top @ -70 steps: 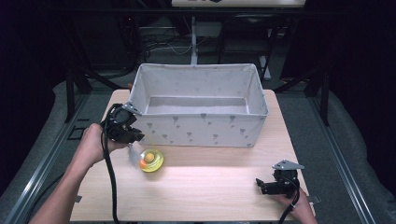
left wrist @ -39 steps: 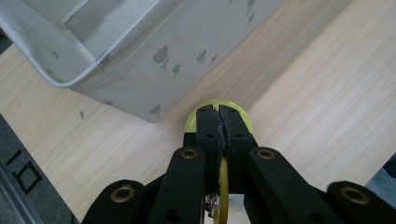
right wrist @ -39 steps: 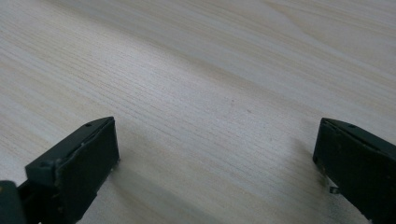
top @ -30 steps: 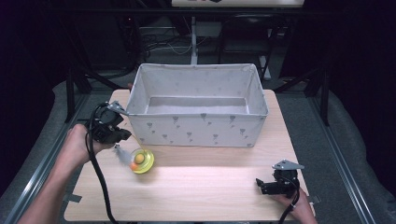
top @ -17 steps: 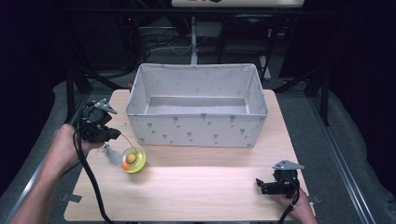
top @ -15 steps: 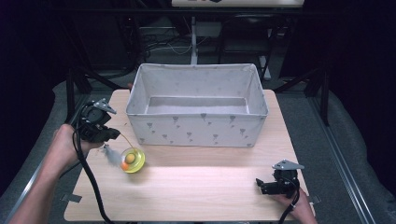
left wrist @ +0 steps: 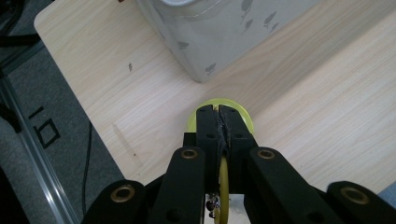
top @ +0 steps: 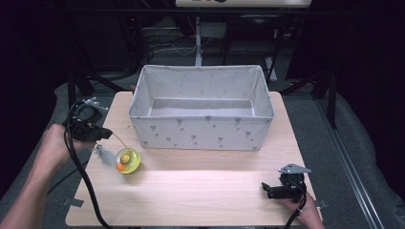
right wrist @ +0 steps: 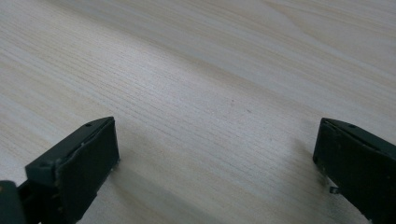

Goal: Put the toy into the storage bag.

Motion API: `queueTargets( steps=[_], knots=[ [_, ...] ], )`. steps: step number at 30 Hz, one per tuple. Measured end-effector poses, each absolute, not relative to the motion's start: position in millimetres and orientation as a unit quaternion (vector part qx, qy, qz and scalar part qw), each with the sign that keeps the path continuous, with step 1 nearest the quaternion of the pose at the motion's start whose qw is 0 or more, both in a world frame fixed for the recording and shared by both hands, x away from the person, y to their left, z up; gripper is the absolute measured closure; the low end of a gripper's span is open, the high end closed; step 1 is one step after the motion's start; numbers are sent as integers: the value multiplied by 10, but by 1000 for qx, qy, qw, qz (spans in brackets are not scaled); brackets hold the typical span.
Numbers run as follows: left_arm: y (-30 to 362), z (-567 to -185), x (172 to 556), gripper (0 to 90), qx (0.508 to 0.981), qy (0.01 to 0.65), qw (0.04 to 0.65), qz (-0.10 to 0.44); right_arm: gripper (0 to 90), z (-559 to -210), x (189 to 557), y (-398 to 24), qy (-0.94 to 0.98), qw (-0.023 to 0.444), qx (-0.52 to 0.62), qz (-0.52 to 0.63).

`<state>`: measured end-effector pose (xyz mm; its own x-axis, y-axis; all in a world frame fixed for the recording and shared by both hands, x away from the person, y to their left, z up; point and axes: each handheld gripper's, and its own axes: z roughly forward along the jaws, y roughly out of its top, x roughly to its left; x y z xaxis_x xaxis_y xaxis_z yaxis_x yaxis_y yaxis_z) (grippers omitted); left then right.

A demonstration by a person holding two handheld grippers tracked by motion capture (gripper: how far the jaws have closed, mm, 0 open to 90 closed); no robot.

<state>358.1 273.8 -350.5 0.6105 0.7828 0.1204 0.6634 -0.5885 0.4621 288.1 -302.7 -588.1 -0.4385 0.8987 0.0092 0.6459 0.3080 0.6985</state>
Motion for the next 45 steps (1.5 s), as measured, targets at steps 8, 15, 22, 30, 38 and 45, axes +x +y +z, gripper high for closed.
queueTargets(
  steps=[8, 15, 22, 30, 38, 45],
  knots=[
    [2901, -3501, 3669, 880, 869, 433, 180, 160, 0, -5881, 2881, -3027, 785, 196, 492, 322],
    [2998, -3511, 3765, 880, 862, 447, 178, 158, 0, -5880, 2881, -3027, 785, 196, 492, 322],
    [3046, -3504, 3859, 880, 858, 455, 172, 163, 0, -5881, 2882, -3027, 785, 196, 492, 322],
    [3076, -3499, 3979, 881, 854, 464, 168, 168, 0, -5879, 2882, -3029, 786, 196, 491, 321],
    [3098, -3500, 4110, 880, 849, 472, 168, 168, 0, -5881, 2882, -3029, 785, 197, 491, 322],
    [3087, -3453, 4215, 880, 848, 474, 166, 171, 0, -5882, 2883, -3029, 785, 197, 491, 321]
  ],
)
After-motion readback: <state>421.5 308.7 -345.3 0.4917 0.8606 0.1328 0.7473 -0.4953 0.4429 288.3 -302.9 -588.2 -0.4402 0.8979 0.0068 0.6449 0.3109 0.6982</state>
